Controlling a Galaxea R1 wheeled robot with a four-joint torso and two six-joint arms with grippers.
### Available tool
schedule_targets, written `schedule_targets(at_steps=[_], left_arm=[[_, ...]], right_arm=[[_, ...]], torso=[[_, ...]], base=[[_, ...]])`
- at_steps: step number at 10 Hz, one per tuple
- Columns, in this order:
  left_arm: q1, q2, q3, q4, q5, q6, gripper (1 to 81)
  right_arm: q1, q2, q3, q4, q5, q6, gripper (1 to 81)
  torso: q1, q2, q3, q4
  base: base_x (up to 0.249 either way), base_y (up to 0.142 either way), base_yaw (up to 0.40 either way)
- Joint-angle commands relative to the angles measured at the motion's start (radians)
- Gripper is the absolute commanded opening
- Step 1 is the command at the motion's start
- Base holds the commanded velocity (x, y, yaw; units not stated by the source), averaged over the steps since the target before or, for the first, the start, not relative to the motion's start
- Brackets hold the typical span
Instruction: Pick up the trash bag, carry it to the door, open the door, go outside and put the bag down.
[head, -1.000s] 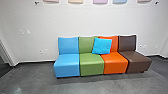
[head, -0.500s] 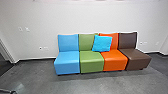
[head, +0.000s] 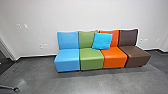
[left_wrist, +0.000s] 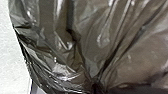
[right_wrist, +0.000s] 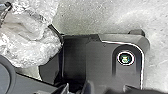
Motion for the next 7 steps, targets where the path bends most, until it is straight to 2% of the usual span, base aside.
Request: schedule_targets(at_steps=[1,2,3,4,7], left_arm=[[-0.048,0.000,-0.001,0.010,0.080,-0.002,1.0],[-0.029,0.002,-0.004,0.009,0.077,0.004,1.0],[-0.002,0.002,-0.006,0.012,0.046,0.007,1.0],[0.032,0.002,-0.006,0.033,0.019,0.012,1.0],[0.109,0.008,-0.006,0.078,-0.018,0.016,1.0]], right_arm=[[0.059,-0.001,-0.029,0.025,-0.083,-0.029,81.1],[0.049,0.007,-0.045,0.025,-0.081,-0.032,81.1],[0.037,0.016,-0.059,0.025,-0.061,-0.047,81.1],[0.023,0.031,-0.081,0.025,-0.049,-0.061,81.1],[-0.015,0.099,-0.175,0.025,-0.046,-0.080,81.1]], torso=[[-0.063,0.098,0.091,0.000],[-0.081,0.125,0.113,0.000],[-0.102,0.158,0.122,0.000],[-0.124,0.191,0.081,0.000],[-0.181,0.278,0.109,0.000]], base=[[0.000,0.000,0.000],[0.000,0.000,0.000],[0.000,0.000,0.000],[0.000,0.000,0.000],[0.000,0.000,0.000]])
